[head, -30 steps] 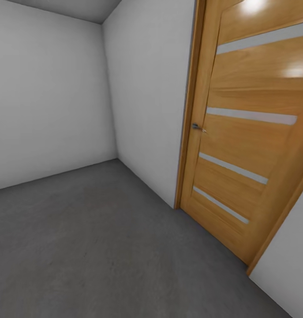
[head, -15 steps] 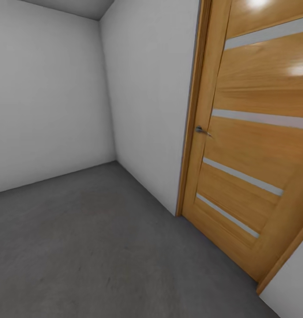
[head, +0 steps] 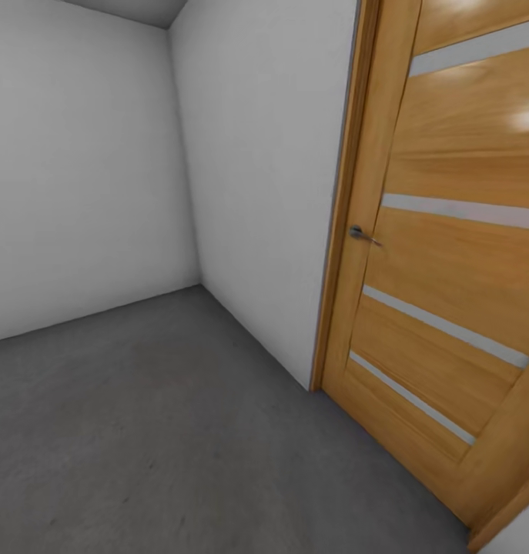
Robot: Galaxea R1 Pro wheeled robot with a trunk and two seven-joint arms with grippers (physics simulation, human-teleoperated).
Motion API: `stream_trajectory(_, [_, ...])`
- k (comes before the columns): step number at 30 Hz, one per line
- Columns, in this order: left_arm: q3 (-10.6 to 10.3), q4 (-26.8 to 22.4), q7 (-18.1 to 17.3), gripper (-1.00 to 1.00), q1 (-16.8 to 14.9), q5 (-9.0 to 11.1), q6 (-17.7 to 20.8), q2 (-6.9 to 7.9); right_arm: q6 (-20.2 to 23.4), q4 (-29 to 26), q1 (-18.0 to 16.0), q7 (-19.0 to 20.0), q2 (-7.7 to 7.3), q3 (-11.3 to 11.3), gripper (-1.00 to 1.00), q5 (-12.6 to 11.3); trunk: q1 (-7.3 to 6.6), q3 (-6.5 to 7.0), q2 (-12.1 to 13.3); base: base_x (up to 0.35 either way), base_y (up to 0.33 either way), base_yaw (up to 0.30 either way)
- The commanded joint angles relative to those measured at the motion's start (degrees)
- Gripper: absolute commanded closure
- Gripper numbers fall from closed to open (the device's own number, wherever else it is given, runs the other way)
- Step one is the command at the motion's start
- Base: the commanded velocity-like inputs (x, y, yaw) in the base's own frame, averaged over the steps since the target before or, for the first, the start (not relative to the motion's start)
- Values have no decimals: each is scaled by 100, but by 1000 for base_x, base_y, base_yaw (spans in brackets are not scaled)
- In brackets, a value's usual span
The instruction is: Move the two storage containers from the living room to the garage. In the garage, place one container on the floor and stack the other container on top of it (either order is fine).
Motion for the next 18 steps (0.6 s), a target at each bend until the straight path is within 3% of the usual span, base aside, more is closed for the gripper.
stream_trajectory(1, [2, 1, -3, -100, -1, -1, -3, -1, 2, -1, 0, -1, -1, 25, -100, -2, 4, -3, -1, 324, 0, 0])
stream_trajectory(18, [-86, 1, -2, -100, -1, -1, 0, -1, -13, -2, 0, 20, 9, 16, -100, -16, 4, -3, -1, 324, 0, 0])
